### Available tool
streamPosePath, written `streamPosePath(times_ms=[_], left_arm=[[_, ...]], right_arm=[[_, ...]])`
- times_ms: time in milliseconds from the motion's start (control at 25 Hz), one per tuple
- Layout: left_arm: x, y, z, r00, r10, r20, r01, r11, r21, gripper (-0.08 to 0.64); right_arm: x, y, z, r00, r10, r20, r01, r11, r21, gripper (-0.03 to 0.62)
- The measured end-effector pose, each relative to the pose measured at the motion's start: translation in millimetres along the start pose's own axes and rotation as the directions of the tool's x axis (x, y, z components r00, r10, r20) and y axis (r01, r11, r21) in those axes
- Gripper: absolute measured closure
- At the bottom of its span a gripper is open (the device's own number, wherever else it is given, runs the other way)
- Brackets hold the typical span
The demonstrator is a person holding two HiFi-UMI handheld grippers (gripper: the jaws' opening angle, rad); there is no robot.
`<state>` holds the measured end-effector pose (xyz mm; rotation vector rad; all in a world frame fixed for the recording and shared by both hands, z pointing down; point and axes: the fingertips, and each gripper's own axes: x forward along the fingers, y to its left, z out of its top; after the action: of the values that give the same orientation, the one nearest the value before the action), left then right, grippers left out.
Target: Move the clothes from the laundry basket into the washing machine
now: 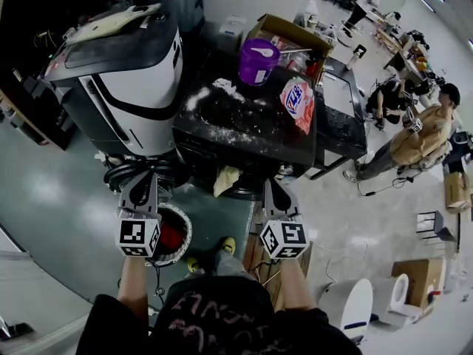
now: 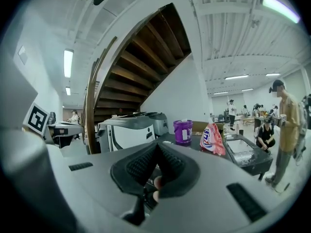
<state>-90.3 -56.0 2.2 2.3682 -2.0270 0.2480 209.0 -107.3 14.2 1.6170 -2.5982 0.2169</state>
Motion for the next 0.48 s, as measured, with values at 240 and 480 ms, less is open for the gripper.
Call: streamPosePath(times_ms=[240,480], left_arm=[[-17.6,0.6,9.2,1.0,-0.008,0.028,0.008,1.0,0.002,0.548],[-34.8,12.3,10.7,0.999,0.004,0.044,-0.003,1.0,-0.029,0.548]], right_arm=[[-16.6,4.1,13.0,0.999,-0.027,0.033,0.027,0.999,-0.022,0.589],[-28.3,8.3,25.2,0.997,-0.04,0.059,0.042,0.998,-0.036,0.589]])
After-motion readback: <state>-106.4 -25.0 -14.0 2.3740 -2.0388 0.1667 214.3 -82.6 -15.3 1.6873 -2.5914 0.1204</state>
